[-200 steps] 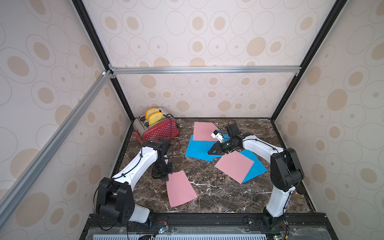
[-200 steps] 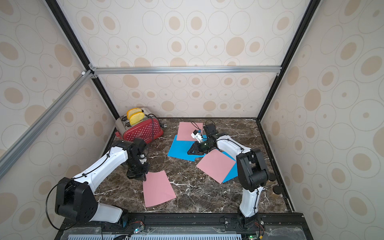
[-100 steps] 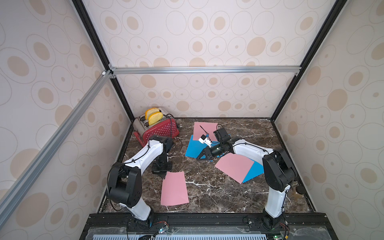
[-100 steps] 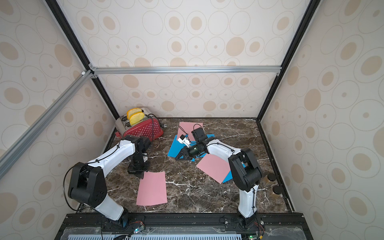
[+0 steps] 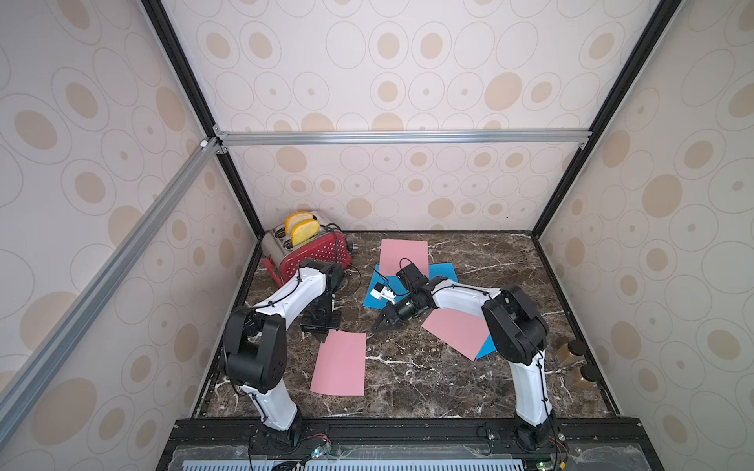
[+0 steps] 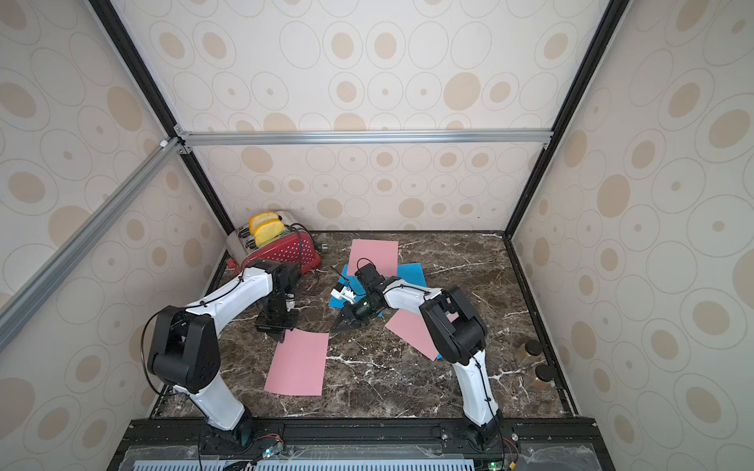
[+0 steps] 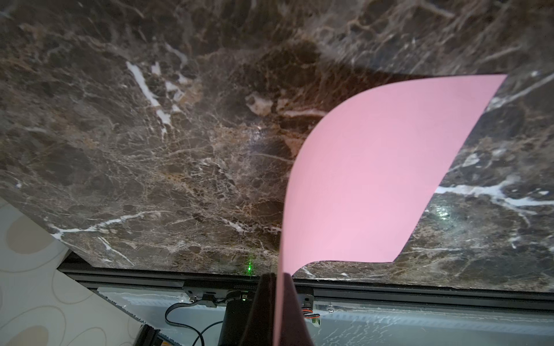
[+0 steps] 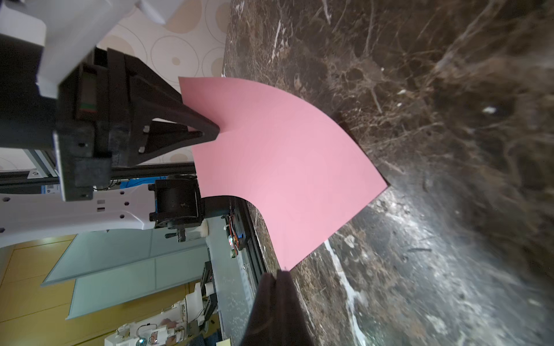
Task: Sort the scattered colored papers by color
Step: Place the colored paper at the center of the board.
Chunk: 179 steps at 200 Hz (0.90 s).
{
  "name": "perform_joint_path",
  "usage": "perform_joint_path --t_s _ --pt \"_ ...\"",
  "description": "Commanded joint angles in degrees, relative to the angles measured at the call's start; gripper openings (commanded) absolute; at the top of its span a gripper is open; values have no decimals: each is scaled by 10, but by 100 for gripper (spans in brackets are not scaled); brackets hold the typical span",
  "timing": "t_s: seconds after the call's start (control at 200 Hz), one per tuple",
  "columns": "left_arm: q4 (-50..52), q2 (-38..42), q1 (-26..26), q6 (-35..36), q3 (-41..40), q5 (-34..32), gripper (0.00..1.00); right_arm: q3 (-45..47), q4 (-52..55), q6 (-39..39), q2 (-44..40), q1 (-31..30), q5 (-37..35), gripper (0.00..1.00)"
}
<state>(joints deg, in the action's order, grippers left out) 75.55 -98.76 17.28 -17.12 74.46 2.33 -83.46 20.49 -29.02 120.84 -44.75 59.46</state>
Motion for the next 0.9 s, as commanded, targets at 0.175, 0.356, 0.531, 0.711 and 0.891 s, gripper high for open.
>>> perform_joint_path --t_s 0.175,0.356,0.531,0.711,0.891 --pt "4 -10 4 16 24 -2 0 -45 52 26 52 -22 -13 0" --pt "3 -17 4 19 27 1 0 -51 65 39 73 -26 -29 0" --pt "3 -18 5 20 29 4 0 -58 62 34 93 -27 -34 0" --pt "3 -21 5 21 27 7 0 -69 55 22 110 -29 -34 0" --pt "3 -22 6 21 25 10 0 -75 52 14 121 -33 -38 0"
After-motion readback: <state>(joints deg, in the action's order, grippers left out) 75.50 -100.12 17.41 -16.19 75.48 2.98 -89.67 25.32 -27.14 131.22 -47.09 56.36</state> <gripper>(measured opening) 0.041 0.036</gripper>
